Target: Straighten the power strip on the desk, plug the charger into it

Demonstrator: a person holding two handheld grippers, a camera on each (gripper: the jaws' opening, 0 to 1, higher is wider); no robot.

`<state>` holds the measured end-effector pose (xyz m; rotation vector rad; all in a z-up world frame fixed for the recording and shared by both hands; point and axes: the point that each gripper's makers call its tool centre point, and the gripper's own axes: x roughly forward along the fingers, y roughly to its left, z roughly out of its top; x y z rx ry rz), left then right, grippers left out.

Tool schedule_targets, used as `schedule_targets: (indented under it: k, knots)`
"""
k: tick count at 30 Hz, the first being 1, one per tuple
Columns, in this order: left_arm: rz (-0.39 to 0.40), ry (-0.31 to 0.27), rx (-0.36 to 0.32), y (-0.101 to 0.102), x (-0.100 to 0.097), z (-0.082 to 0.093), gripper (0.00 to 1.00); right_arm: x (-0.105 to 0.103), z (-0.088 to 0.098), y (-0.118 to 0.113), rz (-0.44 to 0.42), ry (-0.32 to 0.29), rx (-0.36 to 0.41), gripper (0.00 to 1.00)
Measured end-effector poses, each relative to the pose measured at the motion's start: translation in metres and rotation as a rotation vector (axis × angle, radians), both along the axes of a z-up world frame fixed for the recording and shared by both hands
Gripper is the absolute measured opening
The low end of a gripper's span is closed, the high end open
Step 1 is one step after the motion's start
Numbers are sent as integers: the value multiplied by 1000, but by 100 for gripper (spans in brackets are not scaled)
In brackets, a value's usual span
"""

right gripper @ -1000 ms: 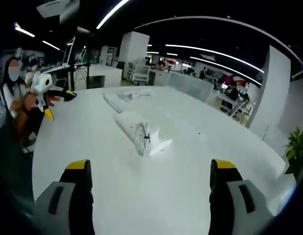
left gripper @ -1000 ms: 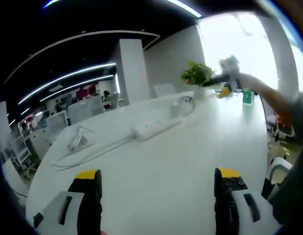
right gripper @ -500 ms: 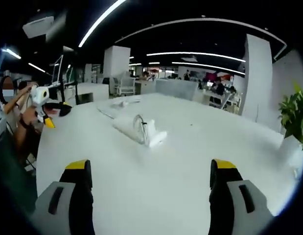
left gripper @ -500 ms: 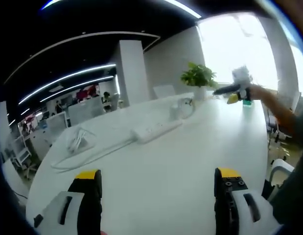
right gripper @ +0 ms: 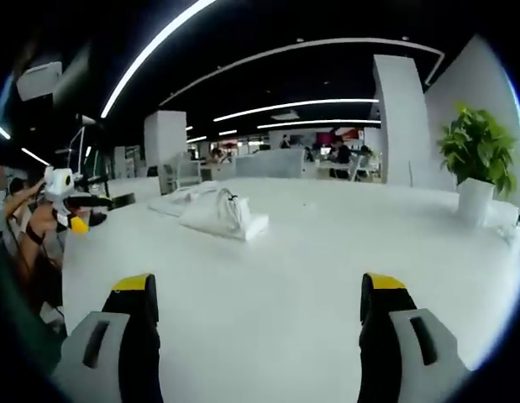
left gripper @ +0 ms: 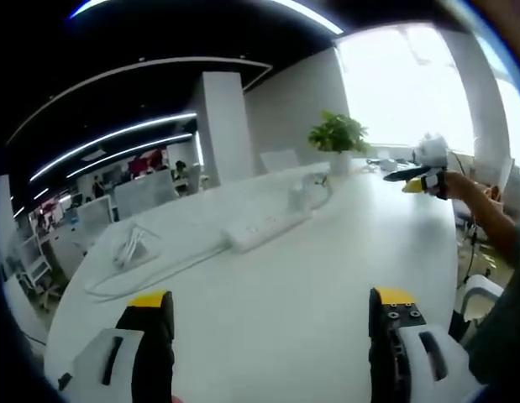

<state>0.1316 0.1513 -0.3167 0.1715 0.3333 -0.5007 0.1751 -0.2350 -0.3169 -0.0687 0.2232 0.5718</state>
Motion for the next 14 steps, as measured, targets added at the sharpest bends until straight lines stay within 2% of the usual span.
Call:
schedule_targets:
  k: [8, 14]
  knots:
    - [1, -5, -4, -2, -1, 2, 99, -4, -5, -9, -41, -2, -13, 99]
    - [25, -17, -12, 3, -2, 5, 99, -10, -20, -9, -41, 12, -46, 100]
